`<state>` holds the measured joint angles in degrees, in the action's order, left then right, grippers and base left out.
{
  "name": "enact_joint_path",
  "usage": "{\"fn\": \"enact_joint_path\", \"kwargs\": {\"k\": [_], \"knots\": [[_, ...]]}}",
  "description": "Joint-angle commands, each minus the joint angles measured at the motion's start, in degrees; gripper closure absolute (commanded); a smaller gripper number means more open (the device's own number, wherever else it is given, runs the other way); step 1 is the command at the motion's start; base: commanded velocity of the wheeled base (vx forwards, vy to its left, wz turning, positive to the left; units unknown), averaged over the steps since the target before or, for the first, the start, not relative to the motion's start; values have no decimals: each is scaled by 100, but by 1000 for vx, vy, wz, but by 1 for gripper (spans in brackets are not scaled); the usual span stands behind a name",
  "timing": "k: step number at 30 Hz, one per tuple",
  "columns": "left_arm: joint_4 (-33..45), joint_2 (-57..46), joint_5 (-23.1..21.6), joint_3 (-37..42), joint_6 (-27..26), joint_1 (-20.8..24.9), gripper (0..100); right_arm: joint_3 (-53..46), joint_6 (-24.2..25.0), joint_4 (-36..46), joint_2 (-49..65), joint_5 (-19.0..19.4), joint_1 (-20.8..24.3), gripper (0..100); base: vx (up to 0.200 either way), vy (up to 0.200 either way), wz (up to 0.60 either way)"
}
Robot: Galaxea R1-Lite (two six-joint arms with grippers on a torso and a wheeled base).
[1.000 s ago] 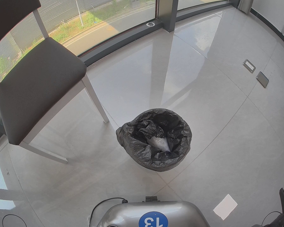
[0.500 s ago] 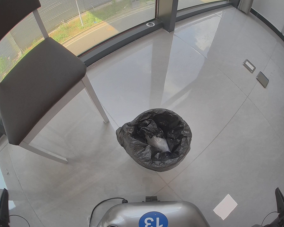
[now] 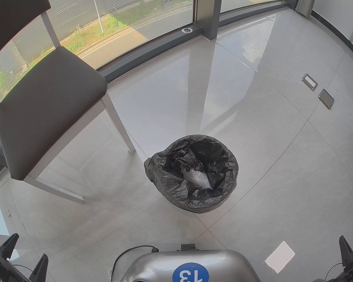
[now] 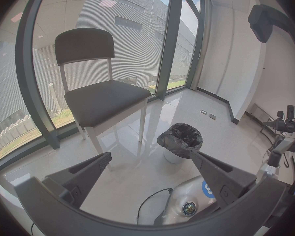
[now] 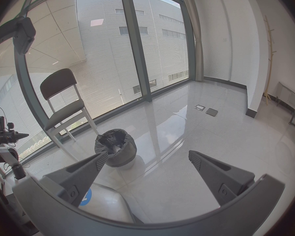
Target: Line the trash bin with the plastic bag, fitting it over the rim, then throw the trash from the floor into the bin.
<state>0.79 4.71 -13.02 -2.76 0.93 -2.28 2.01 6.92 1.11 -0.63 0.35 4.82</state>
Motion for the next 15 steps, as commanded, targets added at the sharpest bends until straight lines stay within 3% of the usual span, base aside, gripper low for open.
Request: {"fn": "enact_joint_path", "kwargs": {"k": [1,5,11,15], "knots": [[26,-93,10,73,-14,439,0,-8,2,3,63,44,2,0,0,0,0],[9,-93,54,91,-75,439,0,-8,-7,3,63,220,2,0,0,0,0],[-44,-462,757,135,-541,228,0,-8,-77,3,63,351,2,0,0,0,0],[-431,-462,1838,276,-427,219,0,-8,-148,-5,63,290,2,0,0,0,0]]}}
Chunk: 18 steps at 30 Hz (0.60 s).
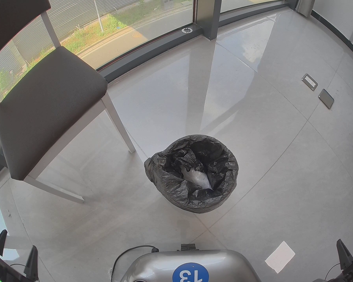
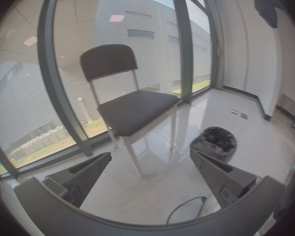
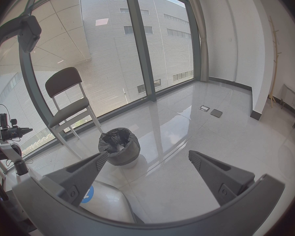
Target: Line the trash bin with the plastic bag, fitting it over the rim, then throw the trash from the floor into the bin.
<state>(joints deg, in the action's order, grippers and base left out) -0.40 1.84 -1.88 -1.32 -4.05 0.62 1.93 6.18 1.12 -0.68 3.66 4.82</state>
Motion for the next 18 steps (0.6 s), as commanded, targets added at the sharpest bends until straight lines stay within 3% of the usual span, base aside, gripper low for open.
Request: {"fn": "enact_joint_path", "kwargs": {"k": [1,5,9,11,16,18], "knots": [[-311,-175,900,132,88,-71,0,1,-91,-7,68,-41,2,0,0,0,0],[-276,-175,926,132,53,-71,0,1,-170,-7,68,3,2,0,0,0,0],[-276,-175,689,132,132,-80,0,10,-899,28,68,56,2,0,0,0,0],[-276,-175,671,132,132,-71,0,1,-996,2,68,188,2,0,0,0,0],[-267,-175,715,132,115,-80,0,36,-565,90,68,-313,-7,0,0,0,0],[-259,-175,662,123,194,-71,0,36,-627,72,68,-471,-7,0,0,0,0]]}}
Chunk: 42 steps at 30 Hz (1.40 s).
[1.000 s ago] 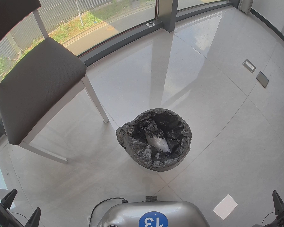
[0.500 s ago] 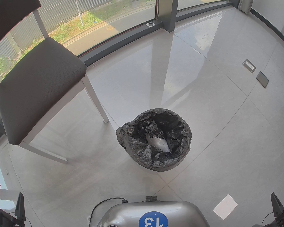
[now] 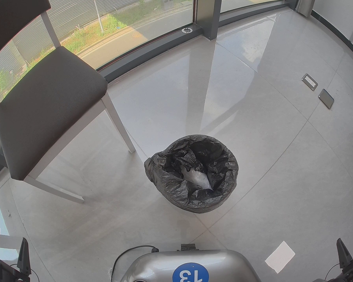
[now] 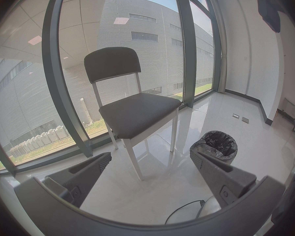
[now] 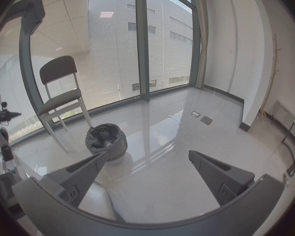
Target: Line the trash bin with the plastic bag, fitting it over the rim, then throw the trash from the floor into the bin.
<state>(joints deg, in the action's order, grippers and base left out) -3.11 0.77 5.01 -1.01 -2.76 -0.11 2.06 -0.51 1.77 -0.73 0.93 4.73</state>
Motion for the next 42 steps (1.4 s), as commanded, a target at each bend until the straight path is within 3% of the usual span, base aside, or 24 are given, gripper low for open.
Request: {"fn": "enact_joint_path", "kwargs": {"k": [1,5,8,11,12,13,15,16,18,19,20,21,27,31,34,42], "knots": [[12,-68,-26,92,73,2,0,14,-98,-27,73,-312,2,0,0,0,0],[12,-68,18,101,29,-7,0,14,-582,-63,73,-409,2,0,0,0,0],[3,-68,61,101,47,2,0,22,-212,-19,73,-391,2,0,0,0,0],[-14,-68,264,101,144,2,0,5,-212,-36,73,-260,2,0,0,0,0],[-32,-68,712,101,337,2,0,-13,-379,-54,73,171,2,0,0,0,0],[-32,-68,826,101,451,2,0,-13,-503,-36,73,470,2,0,0,0,0],[-32,-68,809,101,530,2,0,5,-538,-19,73,646,2,0,0,0,0],[-32,-68,809,101,530,2,0,5,-538,-19,73,646,2,0,0,0,0],[3,-68,193,101,671,2,0,22,86,8,73,189,-16,0,0,0,0],[21,-68,97,92,645,2,0,22,157,-1,73,109,-16,0,0,0,0],[161,-68,-343,101,504,2,0,5,245,-54,73,-277,-16,0,0,0,0],[293,-68,-483,101,284,2,0,-13,271,-71,73,-391,-16,0,0,0,0],[320,-68,-483,101,311,2,0,-21,218,-98,73,-453,-16,0,0,0,0],[311,-68,-360,101,390,2,0,-21,25,-89,73,-119,-16,0,0,0,0],[311,-68,-369,101,346,-7,0,-162,-221,-80,73,-154,-16,0,0,0,0],[311,-68,-387,101,293,2,0,-206,7,-168,73,-101,-7,0,0,0,0]]}}
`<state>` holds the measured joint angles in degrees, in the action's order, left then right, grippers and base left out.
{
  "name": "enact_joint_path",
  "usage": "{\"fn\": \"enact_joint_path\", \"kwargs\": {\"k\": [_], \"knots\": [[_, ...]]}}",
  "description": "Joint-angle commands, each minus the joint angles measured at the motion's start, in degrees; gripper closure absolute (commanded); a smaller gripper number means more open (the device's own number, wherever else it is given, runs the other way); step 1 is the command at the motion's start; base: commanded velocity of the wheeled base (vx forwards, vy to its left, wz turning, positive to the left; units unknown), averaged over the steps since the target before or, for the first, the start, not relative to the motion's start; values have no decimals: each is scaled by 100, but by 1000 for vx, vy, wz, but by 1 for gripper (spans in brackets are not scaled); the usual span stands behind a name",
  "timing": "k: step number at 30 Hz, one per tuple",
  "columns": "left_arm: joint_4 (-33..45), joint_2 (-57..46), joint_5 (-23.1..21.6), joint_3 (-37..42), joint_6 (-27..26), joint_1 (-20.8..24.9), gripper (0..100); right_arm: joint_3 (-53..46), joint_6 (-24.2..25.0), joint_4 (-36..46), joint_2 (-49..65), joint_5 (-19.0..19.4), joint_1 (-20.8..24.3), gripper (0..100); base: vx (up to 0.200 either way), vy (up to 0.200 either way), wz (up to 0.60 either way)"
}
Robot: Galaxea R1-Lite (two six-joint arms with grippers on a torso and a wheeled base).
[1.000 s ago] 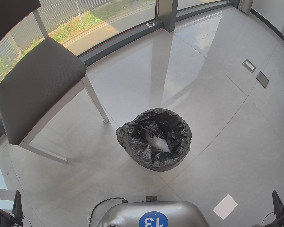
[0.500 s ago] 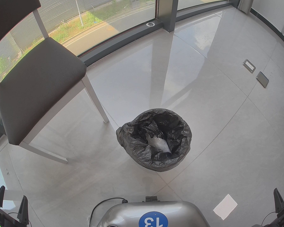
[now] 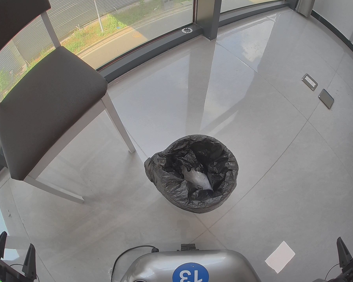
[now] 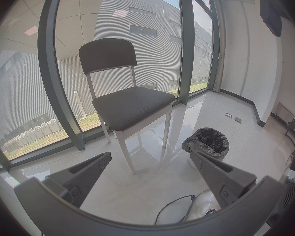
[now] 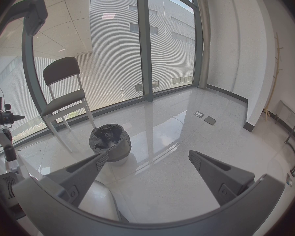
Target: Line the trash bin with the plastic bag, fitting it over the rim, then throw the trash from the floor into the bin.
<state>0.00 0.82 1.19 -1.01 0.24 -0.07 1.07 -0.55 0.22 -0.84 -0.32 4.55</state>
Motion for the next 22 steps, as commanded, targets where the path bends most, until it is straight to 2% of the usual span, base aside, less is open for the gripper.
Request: {"fn": "enact_joint_path", "kwargs": {"k": [1,22], "knots": [[9,-73,-5,101,-7,-10,0,-107,-15,-13,84,58,20,0,0,0,0],[9,-73,-5,92,2,-1,0,-107,2,-13,84,93,29,0,0,0,0]]}}
